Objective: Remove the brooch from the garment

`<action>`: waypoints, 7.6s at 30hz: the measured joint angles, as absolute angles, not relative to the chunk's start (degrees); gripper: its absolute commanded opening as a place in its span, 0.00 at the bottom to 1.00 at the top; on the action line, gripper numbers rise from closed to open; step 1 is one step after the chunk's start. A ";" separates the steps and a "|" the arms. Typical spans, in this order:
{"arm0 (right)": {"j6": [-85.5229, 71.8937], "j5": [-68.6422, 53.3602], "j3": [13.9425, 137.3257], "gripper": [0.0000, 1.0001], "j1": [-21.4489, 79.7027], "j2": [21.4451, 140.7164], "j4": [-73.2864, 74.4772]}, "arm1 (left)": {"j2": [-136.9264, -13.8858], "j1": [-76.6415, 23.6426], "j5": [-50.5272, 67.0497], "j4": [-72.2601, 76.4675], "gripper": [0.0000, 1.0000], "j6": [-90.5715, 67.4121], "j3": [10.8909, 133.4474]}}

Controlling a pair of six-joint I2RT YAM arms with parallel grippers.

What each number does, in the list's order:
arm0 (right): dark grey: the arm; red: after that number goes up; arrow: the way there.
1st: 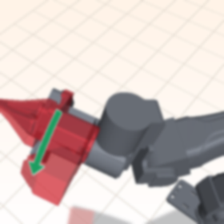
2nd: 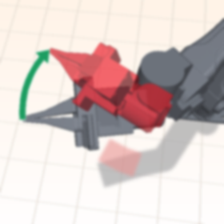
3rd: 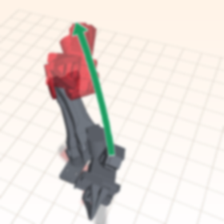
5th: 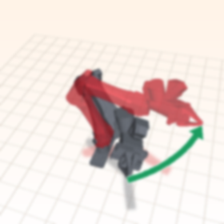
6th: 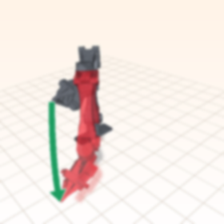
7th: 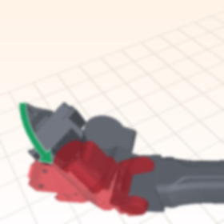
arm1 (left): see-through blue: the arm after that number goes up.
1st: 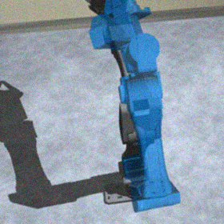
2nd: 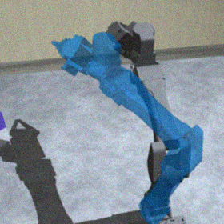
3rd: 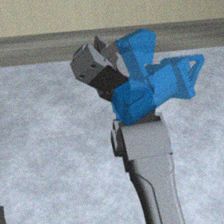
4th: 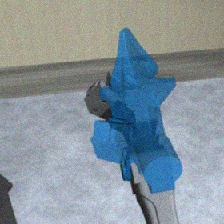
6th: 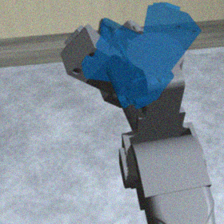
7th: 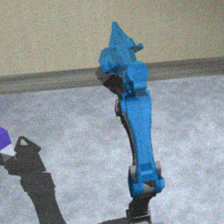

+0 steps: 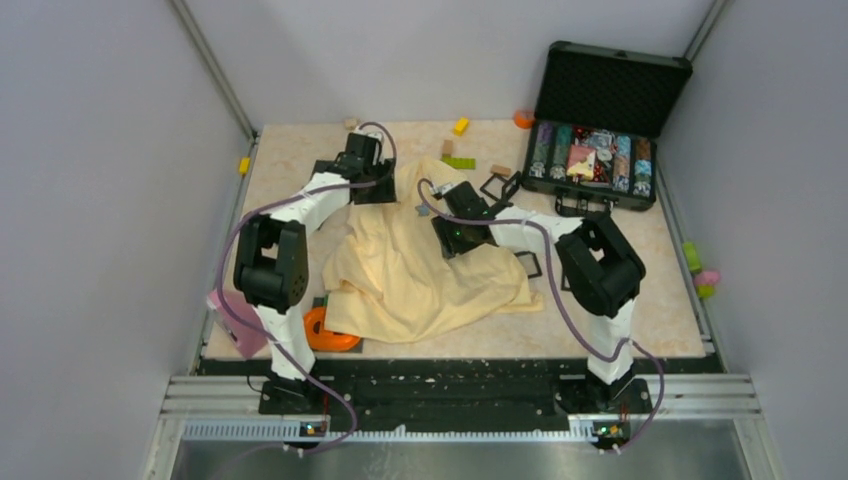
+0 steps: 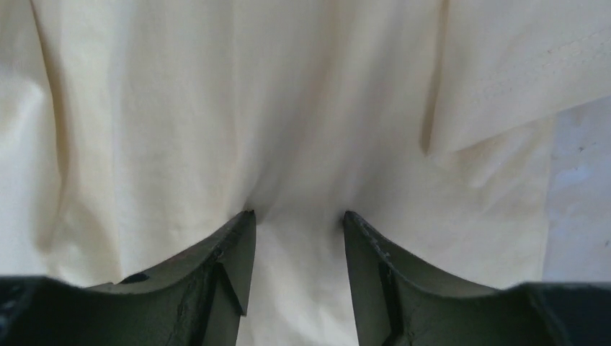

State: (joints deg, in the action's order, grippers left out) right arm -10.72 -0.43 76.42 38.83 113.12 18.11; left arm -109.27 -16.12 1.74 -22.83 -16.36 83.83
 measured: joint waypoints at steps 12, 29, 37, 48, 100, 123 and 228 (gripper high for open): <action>-14.02 0.95 57.12 0.00 45.67 97.41 20.62 | -108.90 -19.99 -4.03 -31.68 0.49 -18.11 74.41; -15.55 -4.40 59.83 0.39 47.27 85.54 28.67 | -89.47 -23.31 -5.67 -38.59 0.58 -20.91 64.75; -16.67 -7.31 59.16 0.41 38.57 85.38 20.88 | -86.87 -31.38 -3.42 -28.80 0.59 -19.33 67.72; -22.22 -11.60 46.44 0.57 30.89 75.66 12.78 | -100.25 -32.91 8.51 -20.75 0.57 -23.70 67.79; -23.86 -22.98 39.79 0.57 30.89 80.34 -4.49 | -111.13 -18.87 44.53 12.93 0.00 -46.04 55.55; 11.35 -20.64 35.90 0.55 38.89 82.89 -30.61 | -103.22 -17.34 53.36 23.27 0.00 -58.48 50.15; 38.00 -14.33 69.49 0.00 44.84 88.92 24.75 | -72.10 -32.29 23.20 48.45 0.55 7.81 18.96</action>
